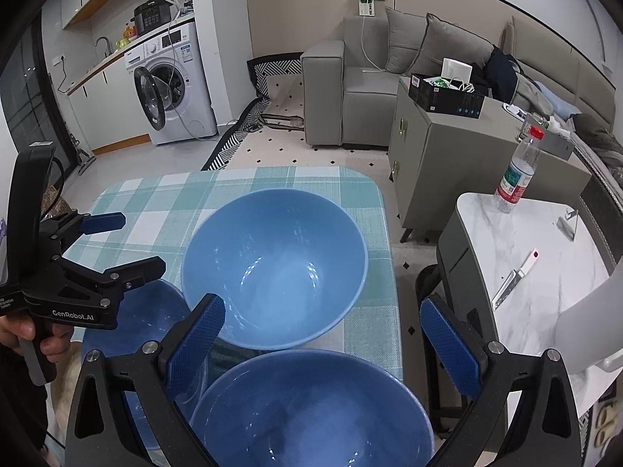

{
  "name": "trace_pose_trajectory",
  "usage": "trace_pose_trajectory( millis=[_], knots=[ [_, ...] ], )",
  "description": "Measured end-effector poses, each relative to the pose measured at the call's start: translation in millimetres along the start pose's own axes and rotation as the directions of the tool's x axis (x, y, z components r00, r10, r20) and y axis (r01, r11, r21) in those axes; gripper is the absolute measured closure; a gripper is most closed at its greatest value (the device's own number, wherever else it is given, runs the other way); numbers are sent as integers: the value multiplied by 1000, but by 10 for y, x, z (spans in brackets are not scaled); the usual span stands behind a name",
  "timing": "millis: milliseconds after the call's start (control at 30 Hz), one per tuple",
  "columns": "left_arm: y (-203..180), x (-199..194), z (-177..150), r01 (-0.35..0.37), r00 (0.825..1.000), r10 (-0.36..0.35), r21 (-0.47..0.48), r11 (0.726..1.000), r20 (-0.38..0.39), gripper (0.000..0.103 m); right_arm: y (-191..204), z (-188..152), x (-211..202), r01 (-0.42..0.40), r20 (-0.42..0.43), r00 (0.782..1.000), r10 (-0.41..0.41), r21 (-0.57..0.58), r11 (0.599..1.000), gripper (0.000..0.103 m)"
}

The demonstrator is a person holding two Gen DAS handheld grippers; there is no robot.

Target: Organize plates and bowls

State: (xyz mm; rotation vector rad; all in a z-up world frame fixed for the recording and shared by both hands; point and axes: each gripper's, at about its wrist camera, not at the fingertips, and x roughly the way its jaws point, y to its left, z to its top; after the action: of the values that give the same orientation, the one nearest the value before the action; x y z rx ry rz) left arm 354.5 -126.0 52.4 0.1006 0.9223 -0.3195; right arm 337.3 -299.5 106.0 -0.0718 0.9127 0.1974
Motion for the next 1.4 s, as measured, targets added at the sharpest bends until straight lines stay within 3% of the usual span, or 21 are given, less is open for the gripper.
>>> trace_pose_trajectory(
  millis=[500, 733, 767, 900, 1033, 1400],
  knots=[
    [-51, 242, 67, 31, 999, -31, 1, 1000, -41, 2, -129, 15, 313, 5, -59, 998, -2, 53, 999, 1],
    [-108, 308, 83, 64, 997, -64, 0, 998, -43, 9, -171, 8, 478, 5, -85, 996, 1, 65, 998, 1],
    [-123, 314, 84, 71, 997, -71, 5, 997, -41, 16, -177, 7, 491, 3, -85, 996, 3, 66, 998, 1],
    [-175, 343, 92, 86, 995, -85, 19, 996, -49, 22, -206, 1, 548, 0, -92, 996, 6, 71, 997, 3],
    [-192, 375, 111, 104, 993, -103, 14, 994, -62, 40, -193, -5, 602, -6, -110, 994, 12, 60, 998, 21],
    [-280, 416, 116, 136, 987, -133, 32, 990, -84, 71, -153, -57, 705, -30, -129, 991, 34, 38, 999, 42]
  ],
)
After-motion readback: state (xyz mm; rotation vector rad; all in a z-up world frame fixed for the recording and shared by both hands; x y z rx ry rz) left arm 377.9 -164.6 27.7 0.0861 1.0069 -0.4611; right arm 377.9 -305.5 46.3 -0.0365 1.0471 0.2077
